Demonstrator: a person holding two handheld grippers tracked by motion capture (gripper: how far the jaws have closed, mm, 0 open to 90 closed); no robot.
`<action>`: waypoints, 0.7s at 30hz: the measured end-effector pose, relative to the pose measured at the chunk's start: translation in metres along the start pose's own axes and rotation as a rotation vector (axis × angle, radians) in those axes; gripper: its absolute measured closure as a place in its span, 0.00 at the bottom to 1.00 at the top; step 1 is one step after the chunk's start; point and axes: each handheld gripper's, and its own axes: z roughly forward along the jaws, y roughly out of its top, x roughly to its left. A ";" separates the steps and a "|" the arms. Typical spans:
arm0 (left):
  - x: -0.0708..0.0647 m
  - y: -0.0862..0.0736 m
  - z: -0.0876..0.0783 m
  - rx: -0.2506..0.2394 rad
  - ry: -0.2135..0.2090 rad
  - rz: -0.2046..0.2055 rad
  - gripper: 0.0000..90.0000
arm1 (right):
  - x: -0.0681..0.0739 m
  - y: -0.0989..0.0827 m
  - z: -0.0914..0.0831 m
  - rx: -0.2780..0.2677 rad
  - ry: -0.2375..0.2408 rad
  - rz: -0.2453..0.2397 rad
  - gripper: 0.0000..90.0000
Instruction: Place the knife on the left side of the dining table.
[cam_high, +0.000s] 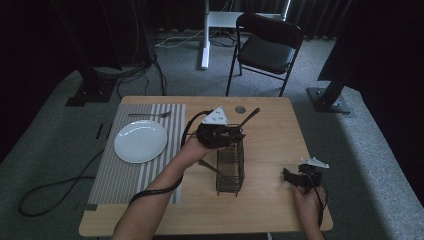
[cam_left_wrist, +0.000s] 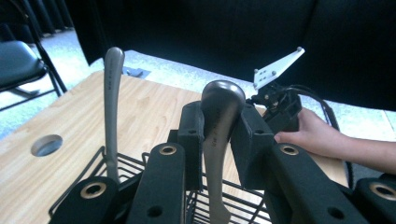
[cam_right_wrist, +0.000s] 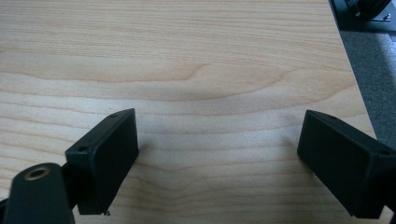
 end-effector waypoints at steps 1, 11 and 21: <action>0.000 0.000 0.000 0.000 0.000 0.000 0.84 | 0.000 0.000 0.000 0.000 0.000 0.000 0.13; -0.002 0.000 0.001 -0.008 0.028 -0.002 0.84 | 0.000 0.000 0.000 0.000 0.000 0.000 0.13; -0.003 0.000 0.001 -0.009 0.028 -0.001 0.84 | 0.000 0.000 0.000 0.000 0.000 0.000 0.13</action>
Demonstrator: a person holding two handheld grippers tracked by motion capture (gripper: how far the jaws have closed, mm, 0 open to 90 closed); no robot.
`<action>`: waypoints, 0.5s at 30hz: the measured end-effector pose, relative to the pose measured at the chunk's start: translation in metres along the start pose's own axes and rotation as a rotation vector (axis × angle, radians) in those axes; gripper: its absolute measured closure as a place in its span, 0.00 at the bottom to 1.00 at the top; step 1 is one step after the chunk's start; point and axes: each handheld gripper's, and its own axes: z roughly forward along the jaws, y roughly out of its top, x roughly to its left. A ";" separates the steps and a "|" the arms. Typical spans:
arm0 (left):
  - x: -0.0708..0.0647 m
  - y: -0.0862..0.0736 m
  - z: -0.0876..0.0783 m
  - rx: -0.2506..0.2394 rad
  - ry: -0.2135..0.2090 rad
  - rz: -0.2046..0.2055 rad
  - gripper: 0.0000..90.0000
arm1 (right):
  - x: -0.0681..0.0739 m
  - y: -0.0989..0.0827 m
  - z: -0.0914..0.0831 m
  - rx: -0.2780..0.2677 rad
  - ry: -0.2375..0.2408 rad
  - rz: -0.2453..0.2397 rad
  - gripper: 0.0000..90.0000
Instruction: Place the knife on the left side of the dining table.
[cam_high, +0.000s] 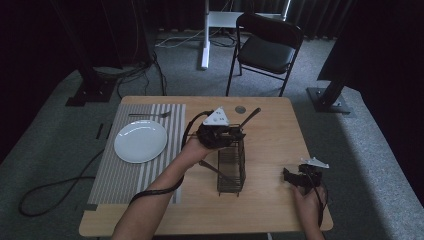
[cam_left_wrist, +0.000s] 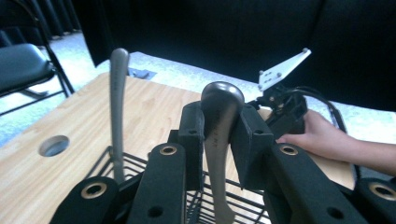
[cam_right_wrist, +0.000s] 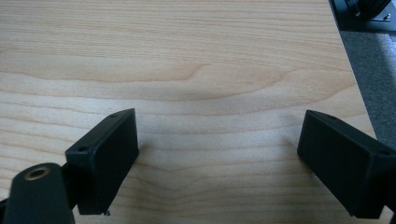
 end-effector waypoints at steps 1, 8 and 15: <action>-0.001 0.000 0.000 0.000 0.007 0.010 0.84 | 0.000 0.000 0.000 0.000 0.000 0.001 0.13; -0.003 0.003 0.001 0.021 0.012 0.023 0.84 | 0.000 0.000 0.000 0.000 0.000 0.001 0.13; -0.006 0.038 -0.043 -0.191 -0.016 0.017 0.87 | 0.000 0.000 0.000 0.001 0.000 0.000 0.13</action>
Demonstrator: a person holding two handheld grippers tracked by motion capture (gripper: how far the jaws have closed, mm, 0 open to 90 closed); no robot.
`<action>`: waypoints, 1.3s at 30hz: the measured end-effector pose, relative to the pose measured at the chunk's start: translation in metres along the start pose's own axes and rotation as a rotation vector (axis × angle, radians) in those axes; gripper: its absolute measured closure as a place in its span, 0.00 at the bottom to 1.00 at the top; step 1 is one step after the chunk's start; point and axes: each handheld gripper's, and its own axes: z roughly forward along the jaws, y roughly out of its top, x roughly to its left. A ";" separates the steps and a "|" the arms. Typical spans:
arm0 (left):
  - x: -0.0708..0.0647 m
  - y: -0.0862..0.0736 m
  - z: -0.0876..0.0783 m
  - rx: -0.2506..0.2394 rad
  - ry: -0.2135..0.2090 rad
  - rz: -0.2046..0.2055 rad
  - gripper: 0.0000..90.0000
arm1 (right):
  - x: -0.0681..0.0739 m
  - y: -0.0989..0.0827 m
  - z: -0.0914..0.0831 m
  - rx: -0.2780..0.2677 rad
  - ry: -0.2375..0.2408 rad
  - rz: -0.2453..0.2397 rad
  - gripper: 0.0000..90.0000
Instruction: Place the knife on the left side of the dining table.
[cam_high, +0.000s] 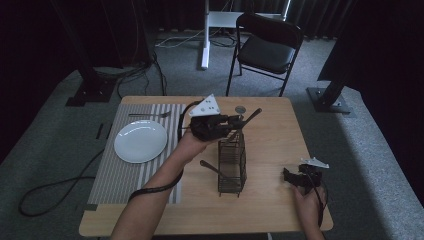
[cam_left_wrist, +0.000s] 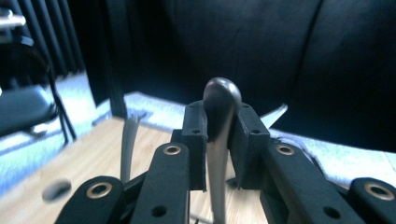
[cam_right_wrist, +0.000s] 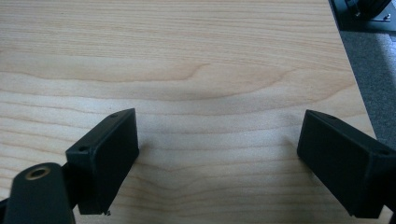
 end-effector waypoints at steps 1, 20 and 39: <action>0.000 0.000 0.000 0.000 0.000 0.000 0.87 | 0.000 0.000 0.000 0.000 0.000 0.000 0.13; 0.006 0.027 -0.037 -0.077 0.045 -0.046 0.93 | 0.000 0.000 0.000 0.000 0.000 0.001 0.13; 0.019 0.017 -0.093 -0.076 0.303 -0.079 0.93 | 0.000 0.000 0.000 0.001 0.001 0.000 0.13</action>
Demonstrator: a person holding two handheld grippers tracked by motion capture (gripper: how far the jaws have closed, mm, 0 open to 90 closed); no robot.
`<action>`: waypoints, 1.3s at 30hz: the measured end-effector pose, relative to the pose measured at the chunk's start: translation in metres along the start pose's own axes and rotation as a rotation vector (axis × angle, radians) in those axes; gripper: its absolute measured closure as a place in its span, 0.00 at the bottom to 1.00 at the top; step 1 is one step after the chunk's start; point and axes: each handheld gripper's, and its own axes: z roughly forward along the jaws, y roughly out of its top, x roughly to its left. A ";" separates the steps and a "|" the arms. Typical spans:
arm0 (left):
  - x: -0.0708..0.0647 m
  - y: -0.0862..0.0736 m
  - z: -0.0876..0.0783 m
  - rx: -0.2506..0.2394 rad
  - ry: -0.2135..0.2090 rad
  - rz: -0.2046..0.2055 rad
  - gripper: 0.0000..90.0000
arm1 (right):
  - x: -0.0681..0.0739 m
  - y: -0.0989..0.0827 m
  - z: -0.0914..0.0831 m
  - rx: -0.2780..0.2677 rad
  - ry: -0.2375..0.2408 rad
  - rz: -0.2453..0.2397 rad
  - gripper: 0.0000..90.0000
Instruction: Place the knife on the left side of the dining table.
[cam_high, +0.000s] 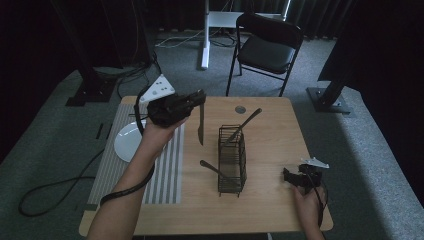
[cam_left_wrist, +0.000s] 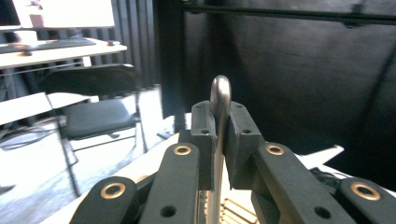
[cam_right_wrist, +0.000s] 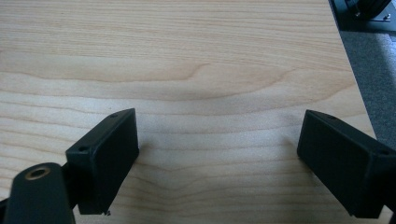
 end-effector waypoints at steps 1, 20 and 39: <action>0.002 -0.002 -0.003 -0.002 0.016 -0.012 0.93 | 0.000 0.000 0.000 0.000 0.000 0.000 0.13; 0.021 -0.045 -0.053 -0.002 0.217 -0.093 0.93 | 0.000 0.000 0.000 -0.001 -0.001 -0.001 0.13; 0.013 -0.105 -0.071 -0.013 0.362 -0.172 0.93 | 0.000 0.000 0.000 -0.001 -0.001 0.000 0.13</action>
